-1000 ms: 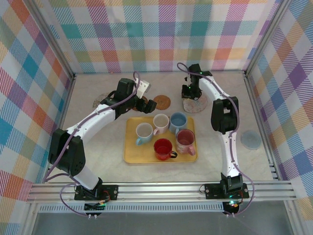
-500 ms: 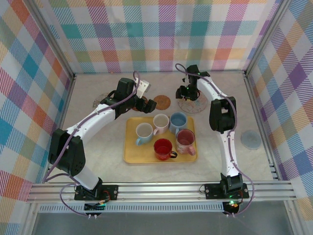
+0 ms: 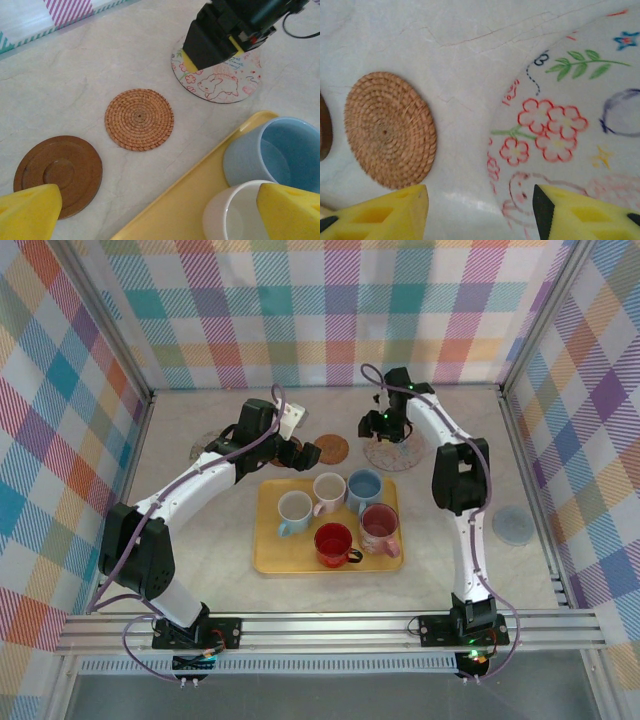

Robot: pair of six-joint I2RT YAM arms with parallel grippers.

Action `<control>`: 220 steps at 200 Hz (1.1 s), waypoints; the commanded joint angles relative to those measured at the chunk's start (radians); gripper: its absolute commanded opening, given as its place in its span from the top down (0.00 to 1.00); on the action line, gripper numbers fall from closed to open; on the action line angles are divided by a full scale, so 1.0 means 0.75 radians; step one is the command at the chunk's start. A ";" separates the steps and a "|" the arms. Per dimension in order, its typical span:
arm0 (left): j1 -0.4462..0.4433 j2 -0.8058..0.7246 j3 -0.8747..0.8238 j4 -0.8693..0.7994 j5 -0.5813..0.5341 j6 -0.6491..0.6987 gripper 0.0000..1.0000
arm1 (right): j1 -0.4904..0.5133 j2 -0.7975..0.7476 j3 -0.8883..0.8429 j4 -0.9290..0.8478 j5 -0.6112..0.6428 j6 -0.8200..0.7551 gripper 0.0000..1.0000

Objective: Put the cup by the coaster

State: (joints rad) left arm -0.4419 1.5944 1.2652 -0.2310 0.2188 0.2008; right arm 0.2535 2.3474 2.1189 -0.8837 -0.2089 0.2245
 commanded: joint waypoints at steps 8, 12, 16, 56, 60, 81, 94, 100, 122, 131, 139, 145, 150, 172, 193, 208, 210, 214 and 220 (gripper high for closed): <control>-0.017 -0.041 0.047 0.082 0.061 -0.022 0.00 | -0.022 -0.233 -0.120 0.000 0.107 -0.018 0.44; -0.021 -0.040 0.048 0.084 0.064 -0.024 0.00 | -0.026 -0.258 -0.149 0.008 0.119 -0.023 0.44; -0.027 -0.042 0.051 0.087 0.068 -0.022 0.00 | -0.030 -0.285 -0.180 0.018 0.130 -0.028 0.44; -0.075 -0.033 0.065 0.117 0.113 -0.027 0.00 | -0.088 -0.552 -0.477 0.103 0.314 -0.036 0.55; -0.080 -0.033 0.064 0.122 0.116 -0.026 0.00 | -0.096 -0.576 -0.501 0.106 0.332 -0.034 0.56; -0.097 -0.030 0.060 0.153 0.138 -0.030 0.00 | -0.142 -0.701 -0.627 0.116 0.434 -0.030 0.64; -0.109 -0.026 0.058 0.165 0.142 -0.031 0.00 | -0.172 -0.775 -0.703 0.124 0.501 -0.029 0.66; -0.115 -0.023 0.060 0.160 0.139 -0.027 0.00 | -0.186 -0.807 -0.743 0.130 0.533 -0.030 0.68; -0.126 -0.028 0.045 0.163 0.145 -0.019 0.00 | -0.264 -0.919 -0.873 0.131 0.621 0.014 0.72; -0.129 -0.036 0.030 0.179 0.150 -0.026 0.00 | -0.311 -0.966 -0.928 0.133 0.624 0.044 0.74; -0.132 -0.041 0.016 0.199 0.160 -0.034 0.00 | -0.355 -1.004 -0.987 0.145 0.626 0.074 0.77; -0.137 -0.045 -0.001 0.219 0.167 -0.042 0.00 | -0.391 -1.029 -1.027 0.147 0.626 0.099 0.81; -0.140 -0.048 -0.013 0.233 0.174 -0.052 0.00 | -0.422 -1.052 -1.059 0.152 0.631 0.125 0.83; -0.157 -0.044 -0.036 0.259 0.200 -0.075 0.00 | -0.545 -1.144 -1.194 0.199 0.625 0.196 0.96; -0.173 -0.040 -0.048 0.271 0.210 -0.077 0.00 | -0.630 -1.193 -1.290 0.241 0.624 0.226 1.00; -0.181 -0.032 -0.047 0.276 0.220 -0.089 0.00 | -0.668 -1.203 -1.322 0.245 0.637 0.245 1.00; -0.182 -0.032 -0.048 0.277 0.222 -0.091 0.00 | -0.672 -1.202 -1.327 0.247 0.639 0.245 1.00; -0.185 -0.030 -0.050 0.282 0.226 -0.093 0.00 | -0.681 -1.200 -1.335 0.251 0.644 0.247 1.00; -0.187 -0.028 -0.054 0.288 0.230 -0.096 0.00 | -0.697 -1.196 -1.344 0.251 0.648 0.254 1.00</control>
State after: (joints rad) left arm -0.5690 1.5902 1.2407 -0.0711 0.3519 0.1459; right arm -0.2401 1.4685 1.1389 -0.7322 0.2573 0.3641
